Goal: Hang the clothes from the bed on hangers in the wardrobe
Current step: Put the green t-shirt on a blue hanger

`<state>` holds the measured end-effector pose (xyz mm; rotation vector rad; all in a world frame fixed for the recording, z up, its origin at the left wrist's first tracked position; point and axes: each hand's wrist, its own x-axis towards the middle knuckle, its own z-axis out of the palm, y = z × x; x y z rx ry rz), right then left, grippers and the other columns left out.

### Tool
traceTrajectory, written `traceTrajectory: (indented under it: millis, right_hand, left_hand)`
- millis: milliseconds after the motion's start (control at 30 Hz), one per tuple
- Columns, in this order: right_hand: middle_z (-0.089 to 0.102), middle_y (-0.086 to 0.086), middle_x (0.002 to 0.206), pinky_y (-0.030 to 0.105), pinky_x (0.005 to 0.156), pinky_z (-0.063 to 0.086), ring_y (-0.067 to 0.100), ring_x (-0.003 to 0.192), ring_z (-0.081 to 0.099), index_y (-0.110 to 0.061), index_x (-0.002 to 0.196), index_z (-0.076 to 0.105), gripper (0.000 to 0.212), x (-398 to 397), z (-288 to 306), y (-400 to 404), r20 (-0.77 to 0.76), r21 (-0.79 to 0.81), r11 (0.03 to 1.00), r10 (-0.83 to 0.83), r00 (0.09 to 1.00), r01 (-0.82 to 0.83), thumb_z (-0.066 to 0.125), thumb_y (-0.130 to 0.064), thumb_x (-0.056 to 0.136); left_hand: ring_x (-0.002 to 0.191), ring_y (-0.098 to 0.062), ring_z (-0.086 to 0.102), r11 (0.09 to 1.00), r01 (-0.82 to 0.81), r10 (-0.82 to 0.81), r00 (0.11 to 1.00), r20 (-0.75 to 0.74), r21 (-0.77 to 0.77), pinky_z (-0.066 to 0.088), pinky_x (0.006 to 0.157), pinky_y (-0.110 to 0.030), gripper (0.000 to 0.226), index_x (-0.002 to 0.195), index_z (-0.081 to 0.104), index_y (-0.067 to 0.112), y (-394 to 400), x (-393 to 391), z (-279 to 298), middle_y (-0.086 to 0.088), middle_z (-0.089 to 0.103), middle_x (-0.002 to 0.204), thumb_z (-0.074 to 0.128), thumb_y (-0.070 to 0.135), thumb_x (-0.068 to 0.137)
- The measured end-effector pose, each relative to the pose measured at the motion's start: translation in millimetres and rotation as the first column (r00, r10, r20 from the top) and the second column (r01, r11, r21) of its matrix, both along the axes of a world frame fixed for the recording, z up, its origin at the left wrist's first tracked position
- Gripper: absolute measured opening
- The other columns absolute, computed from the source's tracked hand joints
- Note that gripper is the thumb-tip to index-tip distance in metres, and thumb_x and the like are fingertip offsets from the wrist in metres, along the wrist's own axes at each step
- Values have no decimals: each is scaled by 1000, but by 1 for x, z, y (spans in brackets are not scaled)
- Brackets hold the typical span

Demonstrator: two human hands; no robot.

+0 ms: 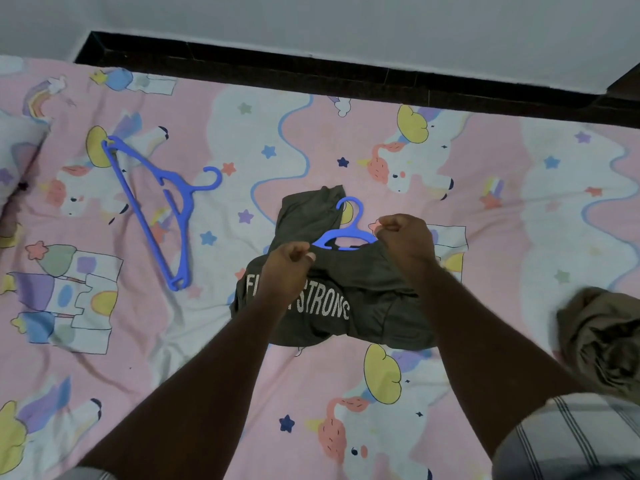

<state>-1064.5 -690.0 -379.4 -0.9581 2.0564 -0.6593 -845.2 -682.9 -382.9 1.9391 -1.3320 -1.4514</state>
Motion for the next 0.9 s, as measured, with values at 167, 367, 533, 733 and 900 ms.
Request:
traceTrajectory:
  millis: [167,367,533,733,900]
  right_hand:
    - [70,10,120,44,99,52,29,108,66,-9,122,67,34,2,-27,-49,51,46,999,17,999,-19,64,-13,89]
    - [52,18,143,41,109,43,31,126,54,3,141,47,50,-2,-56,-90,-26,186,969,173,985,-165,58,-22,99]
    - [65,20,122,44,95,52,36,110,63,0,122,65,31,0,-51,-96,44,156,973,163,986,-168,56,-15,97]
    - [70,14,88,45,81,61,24,80,64,-6,95,68,6,11,-6,-78,291,15,997,67,954,-74,69,-10,92]
    - [74,7,79,50,77,62,28,77,72,-12,88,67,6,15,49,-63,290,-139,986,128,949,-90,69,-7,88]
  left_hand:
    - [102,-18,68,962,-207,255,917,-306,181,55,91,-35,12,109,67,19,-26,-15,-5,-3,70,107,58,22,101]
    - [106,-20,70,891,-291,422,812,-404,347,57,83,-30,26,119,64,14,-38,-13,-26,-3,71,117,57,32,101]
    - [110,-21,69,860,-308,487,733,-474,406,55,87,-31,38,130,61,13,-37,-9,-27,-4,69,123,55,37,102]
    - [108,-23,71,859,-327,502,688,-525,393,56,87,-32,37,131,61,9,-43,-3,4,-8,70,123,55,31,102]
    - [110,-25,70,921,-274,386,738,-553,278,55,91,-33,32,130,61,8,-47,6,55,-10,71,122,52,25,104]
